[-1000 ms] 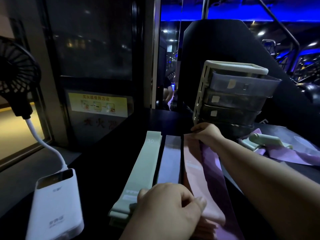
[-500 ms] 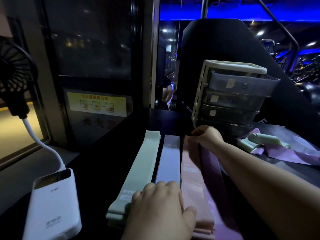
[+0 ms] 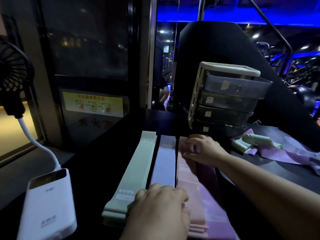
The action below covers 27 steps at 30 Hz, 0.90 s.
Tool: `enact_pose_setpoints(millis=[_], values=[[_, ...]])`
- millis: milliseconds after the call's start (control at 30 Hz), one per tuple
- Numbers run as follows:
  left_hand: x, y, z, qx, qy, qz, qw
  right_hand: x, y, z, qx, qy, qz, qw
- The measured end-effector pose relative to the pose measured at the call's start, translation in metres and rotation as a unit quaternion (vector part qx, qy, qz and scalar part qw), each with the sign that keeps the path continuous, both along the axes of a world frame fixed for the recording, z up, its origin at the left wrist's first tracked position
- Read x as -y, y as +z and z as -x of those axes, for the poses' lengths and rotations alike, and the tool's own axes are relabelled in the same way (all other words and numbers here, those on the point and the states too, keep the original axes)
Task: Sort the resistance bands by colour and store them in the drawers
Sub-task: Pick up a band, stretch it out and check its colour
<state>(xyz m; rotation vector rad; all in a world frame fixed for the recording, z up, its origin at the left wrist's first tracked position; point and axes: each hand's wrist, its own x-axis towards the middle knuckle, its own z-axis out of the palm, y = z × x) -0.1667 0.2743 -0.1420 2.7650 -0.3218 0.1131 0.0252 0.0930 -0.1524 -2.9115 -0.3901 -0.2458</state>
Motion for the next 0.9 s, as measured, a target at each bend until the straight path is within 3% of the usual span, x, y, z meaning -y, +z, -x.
enact_pose_setpoints(millis=[233, 600, 900], values=[[0.002, 0.001, 0.002, 0.001, -0.005, -0.017, 1.000, -0.003, -0.001, 0.006, -0.034, -0.026, 0.020, 0.999], [0.004, 0.008, 0.007, -0.002, 0.007, -0.023, 1.000, 0.002, 0.006, 0.019, 0.008, -0.002, -0.011, 1.000], [0.024, 0.021, 0.001, -0.019, 0.068, -0.030, 0.997, 0.056, 0.003, 0.042, 0.041, 0.000, -0.054, 0.998]])
